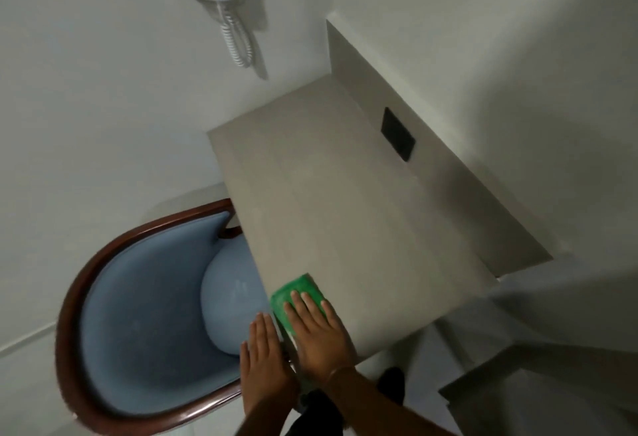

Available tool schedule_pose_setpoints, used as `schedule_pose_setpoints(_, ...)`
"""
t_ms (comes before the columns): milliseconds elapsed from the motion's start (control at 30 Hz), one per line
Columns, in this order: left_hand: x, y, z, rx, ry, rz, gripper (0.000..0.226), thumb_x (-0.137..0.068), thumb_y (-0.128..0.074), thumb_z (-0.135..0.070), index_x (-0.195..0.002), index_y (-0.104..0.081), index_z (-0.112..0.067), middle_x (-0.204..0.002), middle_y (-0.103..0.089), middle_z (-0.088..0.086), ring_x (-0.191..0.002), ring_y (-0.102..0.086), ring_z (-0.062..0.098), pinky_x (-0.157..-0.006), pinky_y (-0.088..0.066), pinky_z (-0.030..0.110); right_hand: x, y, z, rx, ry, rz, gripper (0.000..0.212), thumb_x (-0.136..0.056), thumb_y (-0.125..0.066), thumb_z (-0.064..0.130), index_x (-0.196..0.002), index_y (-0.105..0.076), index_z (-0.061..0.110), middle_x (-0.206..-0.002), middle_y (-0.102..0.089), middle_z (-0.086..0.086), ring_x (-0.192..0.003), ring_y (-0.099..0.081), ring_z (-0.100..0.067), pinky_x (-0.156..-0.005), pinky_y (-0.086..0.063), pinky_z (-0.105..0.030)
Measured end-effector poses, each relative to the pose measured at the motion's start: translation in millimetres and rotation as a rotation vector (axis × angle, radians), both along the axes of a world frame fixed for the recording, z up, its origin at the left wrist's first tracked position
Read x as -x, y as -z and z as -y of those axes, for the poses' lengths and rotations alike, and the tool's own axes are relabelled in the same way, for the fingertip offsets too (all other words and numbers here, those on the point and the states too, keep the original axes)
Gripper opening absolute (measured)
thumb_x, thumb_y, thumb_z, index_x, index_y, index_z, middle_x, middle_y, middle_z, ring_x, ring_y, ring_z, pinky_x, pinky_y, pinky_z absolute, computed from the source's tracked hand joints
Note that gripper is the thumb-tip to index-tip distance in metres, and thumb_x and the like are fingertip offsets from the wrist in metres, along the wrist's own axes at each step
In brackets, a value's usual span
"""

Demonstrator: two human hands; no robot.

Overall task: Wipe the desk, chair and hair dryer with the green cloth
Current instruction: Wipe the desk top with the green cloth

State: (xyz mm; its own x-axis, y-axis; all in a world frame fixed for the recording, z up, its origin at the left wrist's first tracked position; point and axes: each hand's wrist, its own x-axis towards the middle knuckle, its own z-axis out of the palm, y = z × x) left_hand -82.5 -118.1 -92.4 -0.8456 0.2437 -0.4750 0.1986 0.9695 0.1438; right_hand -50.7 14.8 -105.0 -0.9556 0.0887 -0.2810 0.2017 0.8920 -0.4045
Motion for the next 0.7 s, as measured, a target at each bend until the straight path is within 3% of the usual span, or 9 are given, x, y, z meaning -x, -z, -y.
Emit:
schedule_pose_setpoints(67, 2.0, -9.1, 14.9, 0.029, 0.01, 0.017, 0.103, -0.083, -0.034, -0.04, -0.151, 0.039, -0.015, -0.167, 0.038, 0.001, -0.156, 0.031, 0.018, -0.128, 0.014, 0.041, -2.7, -0.9, 7.9, -0.032, -0.04, 0.045, 0.085, -0.087, -0.063, 0.043, -0.163, -0.032, 0.021, -0.17, -0.03, -0.001, -0.157, -0.031, -0.021, -0.12, -0.013, -0.046)
schedule_pose_setpoints(133, 4.4, -18.2, 28.3, 0.046, -0.012, 0.003, 0.104, -0.087, -0.04, -0.034, -0.148, 0.042, -0.015, -0.165, 0.042, 0.001, -0.155, 0.034, 0.018, -0.127, 0.016, 0.041, -3.3, -3.3, 13.7, -0.023, -0.056, 0.066, 0.092, -0.083, -0.068, 0.036, -0.164, -0.028, 0.019, -0.172, -0.025, -0.003, -0.158, -0.026, -0.022, -0.121, -0.01, -0.046)
schedule_pose_setpoints(233, 9.0, -29.1, 39.3, 0.046, -0.06, -0.033, 0.1, -0.095, -0.043, -0.021, -0.149, 0.041, -0.016, -0.166, 0.04, 0.002, -0.156, 0.032, 0.019, -0.128, 0.015, 0.042, -4.9, -8.7, 15.2, 0.039, -0.002, 0.053, 0.091, -0.077, -0.075, 0.03, -0.16, -0.04, 0.018, -0.167, -0.038, -0.003, -0.154, -0.039, -0.023, -0.122, -0.009, -0.043)
schedule_pose_setpoints(333, 18.4, -32.3, 62.1, 0.024, -0.072, -0.051, 0.094, -0.096, -0.039, -0.02, -0.151, 0.037, -0.02, -0.17, 0.034, 0.002, -0.158, 0.029, 0.018, -0.128, 0.015, 0.041, -0.4, -8.2, 27.3, 0.089, 0.091, -0.018, 0.073, -0.095, -0.057, 0.032, -0.163, -0.031, 0.023, -0.17, -0.026, 0.004, -0.157, -0.03, -0.019, -0.126, 0.002, -0.033)
schedule_pose_setpoints(400, 32.9, -30.2, 86.3, 0.026, -0.063, -0.054, 0.093, -0.096, -0.037, -0.022, -0.153, 0.036, -0.021, -0.17, 0.034, 0.002, -0.157, 0.03, 0.018, -0.129, 0.016, 0.041, 12.1, -9.5, 47.1, 0.182, 0.185, -0.048, 0.063, -0.107, -0.044, 0.031, -0.164, -0.018, 0.032, -0.171, -0.011, 0.014, -0.161, -0.021, -0.014, -0.131, -0.005, -0.028)
schedule_pose_setpoints(500, 59.1, -26.2, 126.6, 0.035, -0.085, -0.058, 0.086, -0.101, -0.031, -0.027, -0.158, 0.033, -0.016, -0.169, 0.036, 0.003, -0.156, 0.033, 0.021, -0.13, 0.017, 0.045, 40.8, -21.9, 86.7, 0.333, 0.375, -0.089, 0.059, -0.107, -0.053, 0.026, -0.163, -0.033, 0.029, -0.169, -0.032, 0.006, -0.15, -0.044, -0.022, -0.122, -0.039, -0.033)
schedule_pose_setpoints(567, 73.7, -25.8, 158.3, 0.035, -0.125, -0.102, 0.082, -0.105, -0.027, -0.034, -0.158, 0.033, -0.016, -0.169, 0.036, 0.003, -0.156, 0.033, 0.021, -0.128, 0.021, 0.044, 66.7, -33.5, 123.7, 0.511, 0.497, -0.082, 0.058, -0.107, -0.055, 0.018, -0.161, -0.037, 0.029, -0.168, -0.036, 0.004, -0.15, -0.044, -0.023, -0.121, -0.039, -0.033)
schedule_pose_setpoints(700, 107.7, -23.5, 227.8, -0.006, -0.231, -0.193, 0.081, -0.104, -0.029, -0.037, -0.162, 0.023, -0.016, -0.173, 0.024, 0.005, -0.16, 0.024, 0.021, -0.129, 0.019, 0.042, 123.1, -56.0, 195.7, 0.794, 0.592, 0.023, 0.058, -0.11, -0.048, 0.018, -0.16, -0.031, 0.042, -0.161, -0.033, 0.022, -0.145, -0.036, -0.004, -0.119, -0.033, -0.027)
